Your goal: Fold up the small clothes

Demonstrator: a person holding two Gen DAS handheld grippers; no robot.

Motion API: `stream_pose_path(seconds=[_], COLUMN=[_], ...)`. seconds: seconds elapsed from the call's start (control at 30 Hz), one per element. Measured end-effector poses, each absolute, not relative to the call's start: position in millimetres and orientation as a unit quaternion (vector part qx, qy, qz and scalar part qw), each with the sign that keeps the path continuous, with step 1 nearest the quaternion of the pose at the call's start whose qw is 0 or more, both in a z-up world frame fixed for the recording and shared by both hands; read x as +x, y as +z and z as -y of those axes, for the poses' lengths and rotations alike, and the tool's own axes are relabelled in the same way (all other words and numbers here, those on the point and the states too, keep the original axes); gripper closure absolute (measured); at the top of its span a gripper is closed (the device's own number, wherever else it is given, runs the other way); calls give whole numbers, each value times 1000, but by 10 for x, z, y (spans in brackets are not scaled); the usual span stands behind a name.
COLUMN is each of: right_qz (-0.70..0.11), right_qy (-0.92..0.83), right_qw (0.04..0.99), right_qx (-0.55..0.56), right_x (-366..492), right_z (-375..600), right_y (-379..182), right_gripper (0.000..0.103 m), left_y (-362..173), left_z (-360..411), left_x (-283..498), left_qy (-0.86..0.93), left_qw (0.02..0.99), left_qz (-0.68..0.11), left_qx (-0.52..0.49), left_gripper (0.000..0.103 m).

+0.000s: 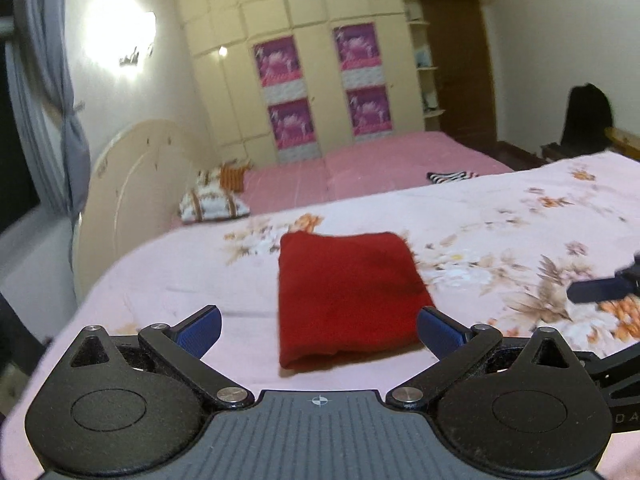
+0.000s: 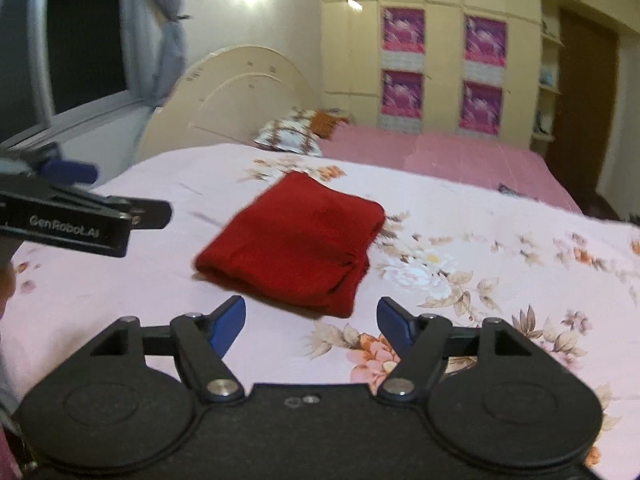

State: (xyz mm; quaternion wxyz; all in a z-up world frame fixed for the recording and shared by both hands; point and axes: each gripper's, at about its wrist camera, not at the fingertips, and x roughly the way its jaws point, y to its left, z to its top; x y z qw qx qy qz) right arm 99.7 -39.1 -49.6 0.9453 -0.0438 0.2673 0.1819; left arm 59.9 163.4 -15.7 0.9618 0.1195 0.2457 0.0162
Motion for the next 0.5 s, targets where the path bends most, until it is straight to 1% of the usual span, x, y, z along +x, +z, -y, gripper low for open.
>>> stream_pose_path(seconds=[0.13,0.17,0.27,0.37,0.43,0.5], right_qz=[-254,-247,-237,-238,-248,-249], right_qy=[204,203,157,102,50,23], right_qw=[944,946,958,965,964,962], right_qx=[-54,-49,-28,38,79,109], right_x=[665,591,430,312,250,183], right_z=[452,478,560,670,699,716], right_y=[-309,-253,-102,31,94,130], right_gripper=[24,21,16,10,7,6], left_y=[2,46,145,209,227,226], left_z=[-1441,-1419,-1485,-1605,-1620,-1580], left_x=[269,205,73,6,-64,-136], left_qy=[36,38,37,42,56,66], left_qw=[956,955,951,938,935,937], left_qz=[-245,-251,-295,-344,-350,-342], left_qx=[158,152,88,9,-10,-2], left_gripper=[0,0,0,0,0,0])
